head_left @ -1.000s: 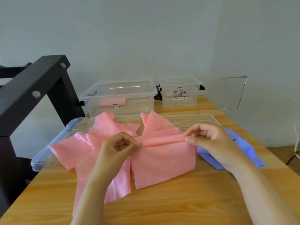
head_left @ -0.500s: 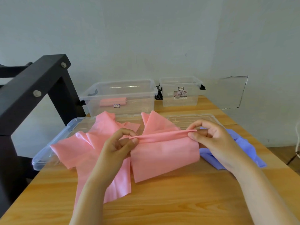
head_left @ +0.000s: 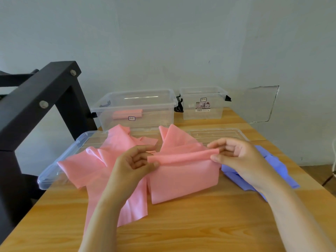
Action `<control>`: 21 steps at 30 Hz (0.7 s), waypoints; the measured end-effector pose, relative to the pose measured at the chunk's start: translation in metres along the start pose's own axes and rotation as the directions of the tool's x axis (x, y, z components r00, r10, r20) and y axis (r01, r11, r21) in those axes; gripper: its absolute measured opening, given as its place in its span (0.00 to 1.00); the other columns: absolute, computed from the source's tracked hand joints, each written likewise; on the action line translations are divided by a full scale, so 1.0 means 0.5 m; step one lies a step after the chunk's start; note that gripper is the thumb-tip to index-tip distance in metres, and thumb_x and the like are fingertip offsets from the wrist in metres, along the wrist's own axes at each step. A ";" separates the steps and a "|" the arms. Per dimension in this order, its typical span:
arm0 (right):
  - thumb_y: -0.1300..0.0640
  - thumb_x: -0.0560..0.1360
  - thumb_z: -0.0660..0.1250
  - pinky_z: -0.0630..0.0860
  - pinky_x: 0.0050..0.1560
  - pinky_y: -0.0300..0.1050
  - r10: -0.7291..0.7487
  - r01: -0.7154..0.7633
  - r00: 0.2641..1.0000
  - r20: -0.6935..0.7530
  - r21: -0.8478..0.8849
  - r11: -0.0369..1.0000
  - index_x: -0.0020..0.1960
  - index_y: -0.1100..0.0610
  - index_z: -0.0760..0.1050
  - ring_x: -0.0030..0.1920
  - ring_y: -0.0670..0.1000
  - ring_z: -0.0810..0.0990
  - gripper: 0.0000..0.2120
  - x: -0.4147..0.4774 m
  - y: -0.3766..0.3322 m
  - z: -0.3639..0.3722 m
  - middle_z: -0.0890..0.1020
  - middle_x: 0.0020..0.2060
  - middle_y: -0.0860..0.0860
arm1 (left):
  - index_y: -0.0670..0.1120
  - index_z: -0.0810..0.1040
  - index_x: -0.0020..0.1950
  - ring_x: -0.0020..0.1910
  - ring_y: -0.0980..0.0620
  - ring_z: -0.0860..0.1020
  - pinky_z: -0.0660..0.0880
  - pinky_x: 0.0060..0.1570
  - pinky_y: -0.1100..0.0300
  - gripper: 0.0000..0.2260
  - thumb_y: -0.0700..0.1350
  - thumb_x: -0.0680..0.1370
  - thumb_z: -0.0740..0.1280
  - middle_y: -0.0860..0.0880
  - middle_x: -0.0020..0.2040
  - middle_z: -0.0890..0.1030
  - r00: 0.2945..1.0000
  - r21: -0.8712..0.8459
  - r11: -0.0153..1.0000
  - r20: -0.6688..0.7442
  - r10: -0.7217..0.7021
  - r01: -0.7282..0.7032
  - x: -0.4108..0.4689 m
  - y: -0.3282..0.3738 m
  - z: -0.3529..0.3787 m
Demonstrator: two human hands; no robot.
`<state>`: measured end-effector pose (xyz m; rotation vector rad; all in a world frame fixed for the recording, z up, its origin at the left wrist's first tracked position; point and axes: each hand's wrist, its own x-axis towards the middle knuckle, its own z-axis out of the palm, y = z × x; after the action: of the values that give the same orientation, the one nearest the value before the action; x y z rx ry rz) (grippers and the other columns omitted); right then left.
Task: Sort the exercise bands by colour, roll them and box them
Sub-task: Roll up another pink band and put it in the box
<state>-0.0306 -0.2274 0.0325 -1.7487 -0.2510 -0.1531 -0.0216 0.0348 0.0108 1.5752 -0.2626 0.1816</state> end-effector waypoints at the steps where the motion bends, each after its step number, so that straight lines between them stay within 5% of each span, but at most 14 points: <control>1: 0.70 0.72 0.69 0.78 0.44 0.35 -0.002 0.002 1.000 -0.005 0.001 1.000 0.49 0.58 0.81 0.41 0.45 0.82 0.10 0.001 0.002 0.000 0.85 0.40 0.51 | 0.44 0.83 0.51 0.41 0.55 0.79 0.77 0.45 0.68 0.13 0.31 0.70 0.73 0.46 0.42 0.83 1.000 0.014 1.000 0.000 0.003 -0.003 0.001 0.000 0.000; 7: 0.67 0.77 0.66 0.75 0.37 0.32 -0.020 0.020 1.000 -0.019 0.012 1.000 0.46 0.60 0.79 0.38 0.45 0.80 0.05 0.002 0.006 0.007 0.82 0.37 0.54 | 0.41 0.77 0.46 0.37 0.48 0.74 0.74 0.37 0.64 0.01 0.36 0.76 0.67 0.40 0.35 0.75 0.995 -0.007 1.000 0.096 -0.025 0.026 0.000 -0.006 0.003; 11: 0.68 0.76 0.64 0.74 0.32 0.34 0.000 0.000 1.000 0.002 0.203 0.979 0.45 0.59 0.80 0.35 0.46 0.79 0.08 0.000 0.003 0.005 0.81 0.34 0.53 | 0.48 0.79 0.44 0.35 0.48 0.70 0.71 0.34 0.61 0.04 0.44 0.73 0.74 0.41 0.34 0.71 0.994 -0.099 0.993 0.094 -0.055 0.064 0.000 -0.002 -0.003; 15: 0.71 0.73 0.66 0.76 0.41 0.35 -0.009 -0.006 0.998 0.061 0.233 0.973 0.40 0.54 0.83 0.40 0.45 0.80 0.14 0.000 0.007 -0.003 0.82 0.37 0.50 | 0.47 0.82 0.43 0.41 0.46 0.71 0.69 0.42 0.56 0.09 0.48 0.65 0.72 0.48 0.41 0.79 0.991 -0.215 0.973 0.124 -0.054 0.080 -0.001 -0.002 -0.019; 18: 0.67 0.70 0.70 0.76 0.43 0.33 -0.005 -0.003 0.999 0.054 0.143 0.990 0.43 0.59 0.81 0.41 0.44 0.81 0.05 -0.003 0.002 -0.005 0.83 0.37 0.49 | 0.46 0.82 0.42 0.43 0.53 0.77 0.74 0.43 0.62 0.06 0.45 0.68 0.76 0.50 0.41 0.81 0.995 -0.147 0.988 0.094 -0.038 0.051 -0.003 -0.002 -0.013; 21: 0.70 0.72 0.70 0.76 0.43 0.34 -0.015 0.016 1.000 -0.005 0.057 0.998 0.44 0.58 0.80 0.41 0.45 0.81 0.08 0.001 0.005 0.002 0.83 0.37 0.48 | 0.44 0.81 0.46 0.42 0.54 0.79 0.77 0.43 0.66 0.07 0.34 0.72 0.72 0.46 0.42 0.82 1.000 -0.029 1.000 0.015 -0.010 0.010 0.000 -0.006 -0.002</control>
<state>-0.0295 -0.2268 0.0300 -1.6895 -0.2633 -0.1597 -0.0206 0.0358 0.0080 1.5494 -0.2680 0.1574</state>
